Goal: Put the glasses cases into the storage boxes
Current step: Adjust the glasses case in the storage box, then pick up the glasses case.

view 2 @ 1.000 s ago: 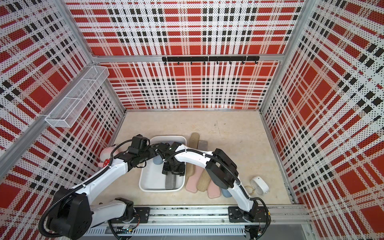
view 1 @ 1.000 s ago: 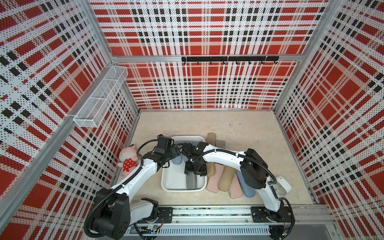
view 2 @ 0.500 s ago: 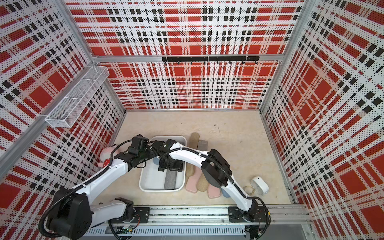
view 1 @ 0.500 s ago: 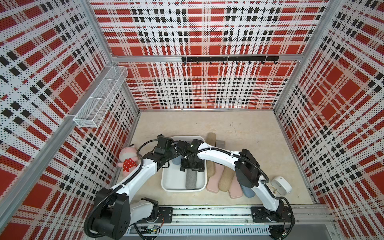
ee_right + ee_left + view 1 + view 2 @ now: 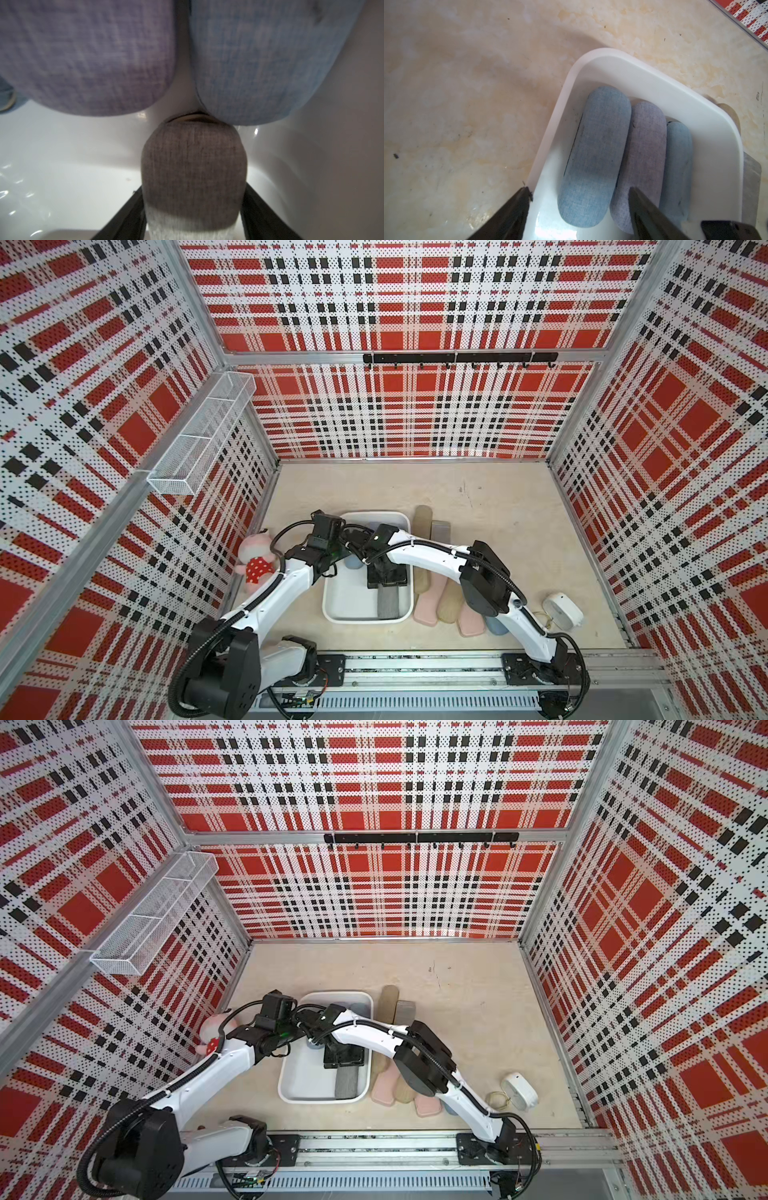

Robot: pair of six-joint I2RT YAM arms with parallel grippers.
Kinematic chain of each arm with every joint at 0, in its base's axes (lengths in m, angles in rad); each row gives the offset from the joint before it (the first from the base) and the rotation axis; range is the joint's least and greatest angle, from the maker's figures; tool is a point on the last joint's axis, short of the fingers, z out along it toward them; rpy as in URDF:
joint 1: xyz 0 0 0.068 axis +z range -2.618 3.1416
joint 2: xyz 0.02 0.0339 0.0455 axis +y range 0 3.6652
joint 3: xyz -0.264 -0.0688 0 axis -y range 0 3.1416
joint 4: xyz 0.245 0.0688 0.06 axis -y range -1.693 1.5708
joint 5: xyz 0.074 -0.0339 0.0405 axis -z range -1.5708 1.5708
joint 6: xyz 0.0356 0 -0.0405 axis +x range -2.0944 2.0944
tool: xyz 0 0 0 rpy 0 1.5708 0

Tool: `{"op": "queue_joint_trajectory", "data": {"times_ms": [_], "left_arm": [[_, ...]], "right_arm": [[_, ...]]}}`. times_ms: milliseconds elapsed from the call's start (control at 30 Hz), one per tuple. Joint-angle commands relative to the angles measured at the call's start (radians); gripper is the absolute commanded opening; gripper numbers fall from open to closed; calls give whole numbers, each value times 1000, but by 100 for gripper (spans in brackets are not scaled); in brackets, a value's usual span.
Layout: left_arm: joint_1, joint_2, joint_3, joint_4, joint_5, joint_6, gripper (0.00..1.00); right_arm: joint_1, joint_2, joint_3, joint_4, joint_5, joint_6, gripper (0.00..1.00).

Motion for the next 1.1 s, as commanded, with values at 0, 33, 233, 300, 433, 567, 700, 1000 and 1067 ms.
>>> {"op": "queue_joint_trajectory", "data": {"times_ms": [0, 33, 233, 300, 433, 567, 700, 1000, 1067], "left_arm": [[3, -22, 0, 8, 8, 4, 78], [3, -22, 1, 8, 8, 6, 78], [6, -17, 1, 8, 10, 8, 78], [7, -16, 2, 7, 15, 9, 78], [2, -17, 16, 5, 24, 18, 79], [-49, -20, 50, -4, 22, 18, 80], [-197, -23, 116, -5, -28, -1, 85], [-628, 241, 404, -45, -96, -9, 91], [-689, 318, 465, -56, -99, -8, 91]], "right_arm": [[23, -33, -27, -49, 40, 14, 67], [23, -33, -33, -48, 42, 17, 66], [23, -23, -17, -49, 42, 17, 73], [23, -26, 14, -70, 59, 13, 80], [23, -56, 87, -106, 94, 9, 84], [21, -116, 129, -130, 138, 11, 87], [19, -259, 95, -97, 249, 4, 88], [-165, -683, -324, -78, 411, 67, 89], [-248, -793, -458, -36, 397, 67, 89]]}}
